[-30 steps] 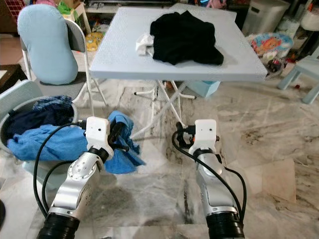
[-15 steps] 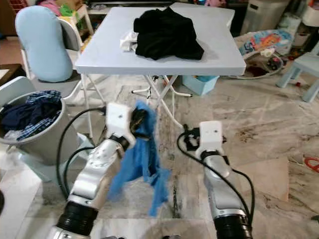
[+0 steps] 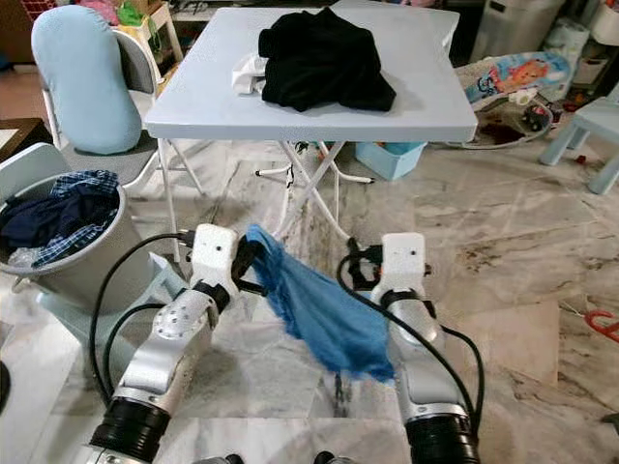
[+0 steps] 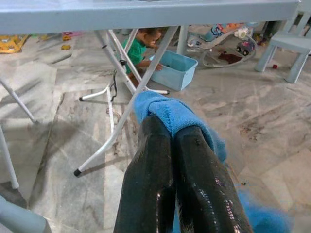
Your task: Hang hanger
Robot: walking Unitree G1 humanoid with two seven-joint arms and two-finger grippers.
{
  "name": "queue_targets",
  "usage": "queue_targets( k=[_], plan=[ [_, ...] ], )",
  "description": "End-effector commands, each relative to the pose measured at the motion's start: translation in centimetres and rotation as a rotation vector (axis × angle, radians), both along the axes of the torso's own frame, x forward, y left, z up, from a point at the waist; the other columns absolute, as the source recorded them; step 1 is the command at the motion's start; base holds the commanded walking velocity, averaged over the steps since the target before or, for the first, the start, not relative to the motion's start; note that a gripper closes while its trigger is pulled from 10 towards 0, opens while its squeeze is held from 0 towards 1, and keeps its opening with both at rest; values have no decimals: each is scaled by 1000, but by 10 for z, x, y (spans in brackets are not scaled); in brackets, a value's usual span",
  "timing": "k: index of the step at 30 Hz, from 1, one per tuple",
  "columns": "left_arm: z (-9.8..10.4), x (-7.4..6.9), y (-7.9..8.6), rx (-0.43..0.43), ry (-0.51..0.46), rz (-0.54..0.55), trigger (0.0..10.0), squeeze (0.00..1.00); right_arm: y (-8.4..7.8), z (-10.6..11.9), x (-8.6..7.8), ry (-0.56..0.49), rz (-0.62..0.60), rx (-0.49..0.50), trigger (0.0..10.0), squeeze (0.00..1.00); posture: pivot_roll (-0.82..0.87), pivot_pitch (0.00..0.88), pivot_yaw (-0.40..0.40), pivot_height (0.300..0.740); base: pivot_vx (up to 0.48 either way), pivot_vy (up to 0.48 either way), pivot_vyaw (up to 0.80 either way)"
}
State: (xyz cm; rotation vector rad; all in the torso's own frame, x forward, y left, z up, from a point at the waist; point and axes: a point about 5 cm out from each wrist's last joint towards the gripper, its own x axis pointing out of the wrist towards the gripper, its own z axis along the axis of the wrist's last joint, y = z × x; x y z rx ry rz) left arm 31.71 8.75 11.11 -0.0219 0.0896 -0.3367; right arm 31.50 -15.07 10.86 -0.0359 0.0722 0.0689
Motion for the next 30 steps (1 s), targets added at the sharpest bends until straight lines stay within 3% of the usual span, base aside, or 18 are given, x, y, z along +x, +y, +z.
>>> queue_targets(
  k=[1,4,12,20,30],
  plan=[
    [-2,-1,3,-13,-9,8,10000,0,-2,3,1,-7,0,2,10000,0,-72,113,-1,740,0,0,0],
    [-4,-1,3,-74,21,-2,10000,0,-4,2,0,4,4,-2,10000,0,-79,112,-4,740,267,0,0],
    [0,-3,-2,-88,-2,-20,10000,0,-4,1,-1,15,7,4,10000,0,-78,119,-3,740,333,68,-800],
    [-1,-4,-1,-102,6,-21,10000,0,-3,-3,-3,33,11,-8,10000,0,-72,127,-8,740,275,323,-800],
    [-5,-6,-6,-117,42,-29,10000,0,-4,-5,-4,45,12,-14,10000,0,-74,131,-9,740,0,474,-800]
  ],
)
